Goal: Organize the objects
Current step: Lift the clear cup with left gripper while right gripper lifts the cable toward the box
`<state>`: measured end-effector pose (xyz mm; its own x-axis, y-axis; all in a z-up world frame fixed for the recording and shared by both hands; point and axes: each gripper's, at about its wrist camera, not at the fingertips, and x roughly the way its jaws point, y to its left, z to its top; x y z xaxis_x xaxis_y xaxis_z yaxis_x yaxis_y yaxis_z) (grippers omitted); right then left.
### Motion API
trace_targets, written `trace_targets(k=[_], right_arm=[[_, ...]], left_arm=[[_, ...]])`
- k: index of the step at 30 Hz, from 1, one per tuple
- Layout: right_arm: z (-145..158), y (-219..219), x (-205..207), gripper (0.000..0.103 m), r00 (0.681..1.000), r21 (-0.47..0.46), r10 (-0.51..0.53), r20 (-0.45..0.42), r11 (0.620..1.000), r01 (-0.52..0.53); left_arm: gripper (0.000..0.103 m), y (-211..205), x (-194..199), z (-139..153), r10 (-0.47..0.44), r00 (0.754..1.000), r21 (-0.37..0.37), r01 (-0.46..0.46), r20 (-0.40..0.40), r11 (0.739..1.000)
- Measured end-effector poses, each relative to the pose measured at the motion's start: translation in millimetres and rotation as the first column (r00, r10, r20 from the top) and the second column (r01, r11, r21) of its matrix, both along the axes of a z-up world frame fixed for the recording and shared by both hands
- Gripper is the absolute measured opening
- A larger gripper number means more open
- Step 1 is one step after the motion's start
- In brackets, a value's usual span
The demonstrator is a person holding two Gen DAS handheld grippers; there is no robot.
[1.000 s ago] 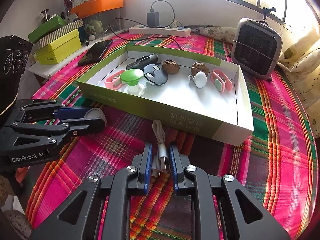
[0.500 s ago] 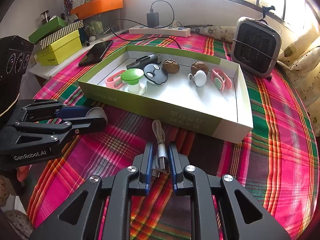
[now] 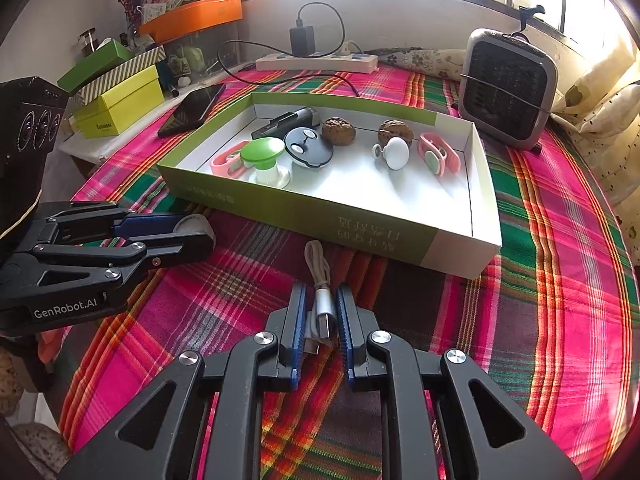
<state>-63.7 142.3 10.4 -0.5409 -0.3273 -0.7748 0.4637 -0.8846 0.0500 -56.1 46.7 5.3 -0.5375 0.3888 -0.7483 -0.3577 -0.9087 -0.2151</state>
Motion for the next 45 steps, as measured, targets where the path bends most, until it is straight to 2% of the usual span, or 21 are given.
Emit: trace_targets(k=[6, 7, 24, 29, 45], right_arm=[[3, 5, 1, 0.015, 1.000, -0.017, -0.007, 0.001, 1.000, 0.007], [3, 6, 1, 0.011, 1.000, -0.019, -0.009, -0.001, 1.000, 0.009], [8, 13, 3, 0.012, 1.000, -0.050, -0.011, -0.011, 0.999, 0.010], [17, 17, 4, 0.012, 0.999, -0.061, -0.015, -0.034, 0.998, 0.013], [41, 29, -10, 0.009, 0.993, -0.077, -0.062, -0.099, 0.996, 0.054]], left_arm=[[0.026, 0, -2, 2, -0.005, 1.000, -0.008, 0.005, -0.006, 1.000], [0.026, 0, -3, 2, -0.006, 1.000, -0.012, 0.005, -0.006, 1.000], [0.026, 6, 2, 9, -0.010, 1.000, -0.016, 0.010, -0.019, 1.000], [0.026, 3, 0, 20, -0.020, 0.999, -0.018, 0.019, -0.044, 1.000], [0.026, -39, -32, 38, -0.034, 0.995, -0.004, 0.034, -0.092, 0.999]])
